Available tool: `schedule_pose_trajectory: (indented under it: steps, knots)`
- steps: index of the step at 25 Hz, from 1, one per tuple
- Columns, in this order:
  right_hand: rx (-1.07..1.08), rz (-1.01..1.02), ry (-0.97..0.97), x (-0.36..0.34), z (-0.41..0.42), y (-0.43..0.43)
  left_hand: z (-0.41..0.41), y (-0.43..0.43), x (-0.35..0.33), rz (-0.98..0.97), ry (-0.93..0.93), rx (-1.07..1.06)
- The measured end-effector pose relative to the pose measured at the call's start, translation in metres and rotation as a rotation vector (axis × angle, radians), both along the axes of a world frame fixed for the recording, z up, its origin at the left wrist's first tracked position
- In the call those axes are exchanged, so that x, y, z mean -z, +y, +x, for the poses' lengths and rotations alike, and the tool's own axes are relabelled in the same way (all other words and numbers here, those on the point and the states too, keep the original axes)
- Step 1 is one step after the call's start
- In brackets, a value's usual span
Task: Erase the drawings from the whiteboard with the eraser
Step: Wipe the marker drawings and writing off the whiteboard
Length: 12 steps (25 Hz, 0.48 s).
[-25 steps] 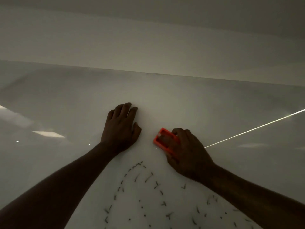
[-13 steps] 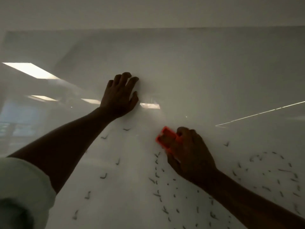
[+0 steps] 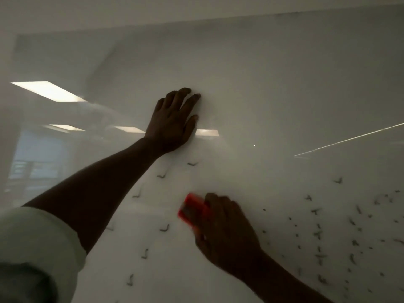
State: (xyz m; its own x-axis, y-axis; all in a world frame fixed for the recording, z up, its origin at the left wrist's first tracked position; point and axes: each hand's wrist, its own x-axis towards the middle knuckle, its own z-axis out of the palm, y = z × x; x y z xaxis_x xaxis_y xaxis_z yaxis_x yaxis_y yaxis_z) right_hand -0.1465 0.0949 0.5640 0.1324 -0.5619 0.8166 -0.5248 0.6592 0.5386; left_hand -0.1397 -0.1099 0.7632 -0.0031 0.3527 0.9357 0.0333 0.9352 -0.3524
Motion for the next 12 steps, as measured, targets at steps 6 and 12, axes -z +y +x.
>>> schedule_pose_trajectory:
  steps: [6, 12]
  knots:
    - [0.045, -0.154, 0.211, -0.123, -0.002, 0.022, 0.000, -0.077, 0.024, 0.160, 0.054, -0.012]
    - [0.046, -0.543, 0.007, -0.074, -0.009, -0.079, -0.012, -0.111, 0.037, 0.185, 0.124, 0.062]
